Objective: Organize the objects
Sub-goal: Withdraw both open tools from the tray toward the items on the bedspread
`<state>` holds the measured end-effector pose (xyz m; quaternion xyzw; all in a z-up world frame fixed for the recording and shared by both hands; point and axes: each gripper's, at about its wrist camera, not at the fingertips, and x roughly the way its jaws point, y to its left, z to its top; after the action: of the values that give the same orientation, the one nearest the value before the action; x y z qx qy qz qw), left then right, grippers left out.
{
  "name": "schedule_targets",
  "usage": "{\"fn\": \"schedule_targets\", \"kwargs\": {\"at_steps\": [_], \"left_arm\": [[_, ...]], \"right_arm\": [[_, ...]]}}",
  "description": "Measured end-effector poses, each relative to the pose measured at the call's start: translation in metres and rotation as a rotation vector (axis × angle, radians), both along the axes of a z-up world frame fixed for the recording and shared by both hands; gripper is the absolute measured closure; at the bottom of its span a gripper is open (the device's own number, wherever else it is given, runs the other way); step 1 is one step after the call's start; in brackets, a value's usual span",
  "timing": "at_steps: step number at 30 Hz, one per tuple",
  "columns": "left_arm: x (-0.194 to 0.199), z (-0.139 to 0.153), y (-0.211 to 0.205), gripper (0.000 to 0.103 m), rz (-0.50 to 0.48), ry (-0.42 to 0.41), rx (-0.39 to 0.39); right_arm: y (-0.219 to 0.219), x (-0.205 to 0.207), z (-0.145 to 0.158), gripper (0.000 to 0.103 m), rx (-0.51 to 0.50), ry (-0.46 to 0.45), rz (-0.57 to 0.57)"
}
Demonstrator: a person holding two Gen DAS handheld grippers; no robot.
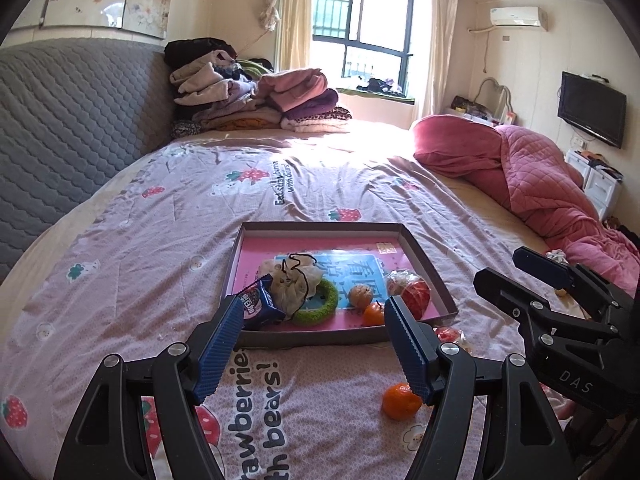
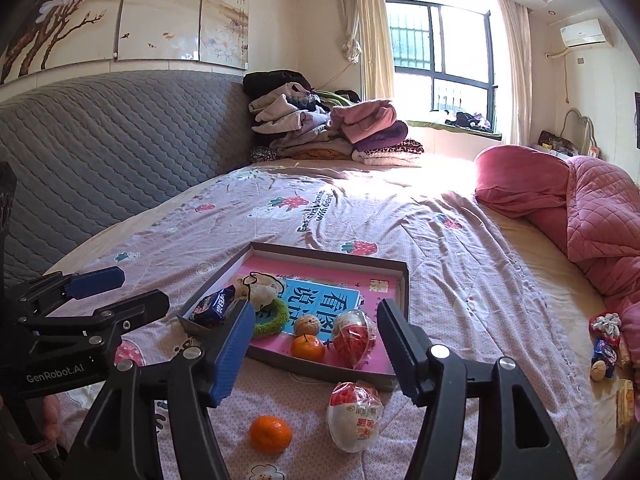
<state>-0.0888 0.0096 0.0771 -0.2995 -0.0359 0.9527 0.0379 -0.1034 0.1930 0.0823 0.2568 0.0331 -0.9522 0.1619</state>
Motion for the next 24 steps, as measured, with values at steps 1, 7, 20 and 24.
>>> {"fn": "schedule_targets", "kwargs": {"at_steps": [1,7,20,24], "left_arm": [[0.002,0.0,0.001,0.029,0.0,-0.001,0.0],[0.01,-0.003,0.009,0.029,-0.013,-0.008,-0.014],[0.032,-0.017,0.028,0.029,-0.052,-0.029,-0.031],[0.037,-0.027,0.035,0.029,-0.056,-0.041,-0.04]], "right_arm": [[0.002,0.001,0.0,0.04,0.0,0.0,-0.004],[0.011,0.006,0.001,0.039,-0.003,0.008,-0.02],[0.024,0.016,-0.004,0.039,-0.01,0.0,-0.032],[0.027,0.016,-0.01,0.039,-0.008,-0.014,-0.035]]}}
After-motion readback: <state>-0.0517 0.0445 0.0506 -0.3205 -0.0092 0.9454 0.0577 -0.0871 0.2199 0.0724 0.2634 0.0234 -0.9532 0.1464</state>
